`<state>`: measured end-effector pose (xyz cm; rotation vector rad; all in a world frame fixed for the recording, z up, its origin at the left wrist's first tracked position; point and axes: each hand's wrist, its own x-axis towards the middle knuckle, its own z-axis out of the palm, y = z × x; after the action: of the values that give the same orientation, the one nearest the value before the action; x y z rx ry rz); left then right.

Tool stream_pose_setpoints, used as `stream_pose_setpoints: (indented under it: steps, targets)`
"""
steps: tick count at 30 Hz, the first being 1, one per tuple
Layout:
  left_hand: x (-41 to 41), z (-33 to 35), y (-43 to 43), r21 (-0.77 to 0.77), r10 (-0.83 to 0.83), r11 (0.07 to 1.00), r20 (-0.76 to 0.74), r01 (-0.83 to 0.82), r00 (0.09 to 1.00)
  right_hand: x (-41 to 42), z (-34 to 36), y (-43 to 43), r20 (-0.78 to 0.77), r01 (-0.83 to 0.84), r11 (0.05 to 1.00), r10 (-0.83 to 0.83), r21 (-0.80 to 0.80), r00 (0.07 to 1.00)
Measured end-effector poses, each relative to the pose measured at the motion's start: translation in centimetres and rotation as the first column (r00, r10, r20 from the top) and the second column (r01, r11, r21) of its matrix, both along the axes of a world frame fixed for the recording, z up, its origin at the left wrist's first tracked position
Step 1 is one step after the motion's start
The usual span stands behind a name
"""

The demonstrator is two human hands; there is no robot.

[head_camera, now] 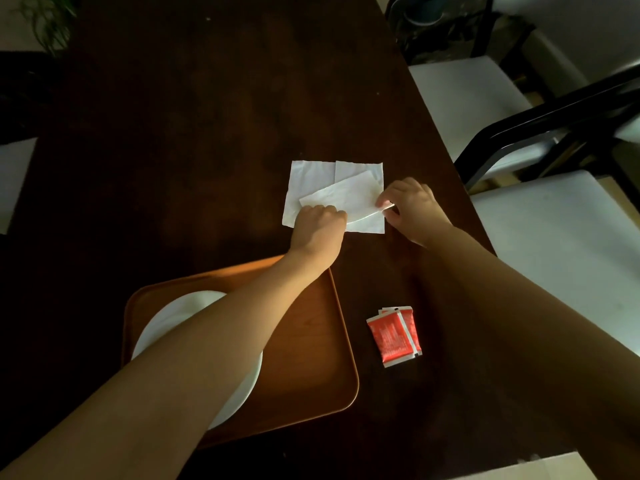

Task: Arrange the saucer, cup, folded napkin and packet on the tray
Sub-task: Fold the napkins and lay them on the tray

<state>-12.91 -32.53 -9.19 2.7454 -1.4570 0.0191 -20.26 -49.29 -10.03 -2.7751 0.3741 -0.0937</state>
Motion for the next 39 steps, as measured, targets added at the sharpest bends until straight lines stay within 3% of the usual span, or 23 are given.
stream_pose_setpoints:
  steps: [4,6,8,10,12,14,19,20,23,26,32,39]
  targets:
    - [0.3,1.6,0.8,-0.127,0.049,0.991,-0.017,-0.05,0.999,0.1,1.2,-0.2,-0.043,0.061,0.984,-0.054,0.167,0.998]
    - [-0.1,3.2,1.9,-0.324,0.107,0.932,-0.186,-0.164,0.977,0.3,2.6,-0.5,-0.013,0.076,0.963,-0.075,0.259,0.997]
    - [-1.0,5.0,3.4,-0.455,0.107,0.828,-0.443,-0.326,0.89,0.4,4.6,-0.5,0.007,0.106,0.894,-0.121,0.436,0.993]
    - [-2.2,6.4,5.0,-0.455,0.094,0.706,-0.699,-0.543,0.709,0.4,6.6,0.0,-0.047,0.142,0.747,-0.147,0.649,0.988]
    - [-3.8,7.0,6.8,-0.325,0.025,0.541,-0.916,-0.776,0.401,0.3,7.9,0.8,-0.054,0.114,0.666,-0.11,0.737,0.992]
    - [-5.6,7.0,8.4,-0.164,-0.046,0.405,-0.986,-0.899,0.159,0.4,8.7,2.2,-0.048,0.069,0.627,-0.05,0.776,0.998]
    - [-9.2,5.8,11.0,0.118,0.033,0.194,-0.993,-0.974,-0.114,0.9,7.8,6.9,-0.122,0.049,0.716,0.051,0.696,0.991]
    - [-9.7,5.3,11.6,0.131,0.083,0.18,-0.99,-0.975,-0.118,0.8,7.2,7.8,-0.137,0.043,0.735,0.068,0.676,0.988]
    - [-11.5,3.9,13.4,0.039,0.241,0.257,-0.97,-0.966,0.025,0.4,5.4,10.0,-0.175,0.038,0.764,0.1,0.644,0.979]
    - [-12.8,3.0,14.6,0.007,0.338,0.298,-0.936,-0.955,0.098,-0.1,3.7,11.8,-0.198,0.026,0.817,0.109,0.576,0.974]
    - [-14.0,2.8,15.2,0.03,0.434,0.388,-0.888,-0.921,0.154,-0.9,1.8,13.9,-0.099,-0.048,0.934,0.089,0.353,0.991]
    - [-15.6,4.2,16.1,-0.056,0.493,0.574,-0.773,-0.817,0.399,-1.6,1.5,13.8,-0.052,-0.092,0.965,0.108,0.247,0.993]
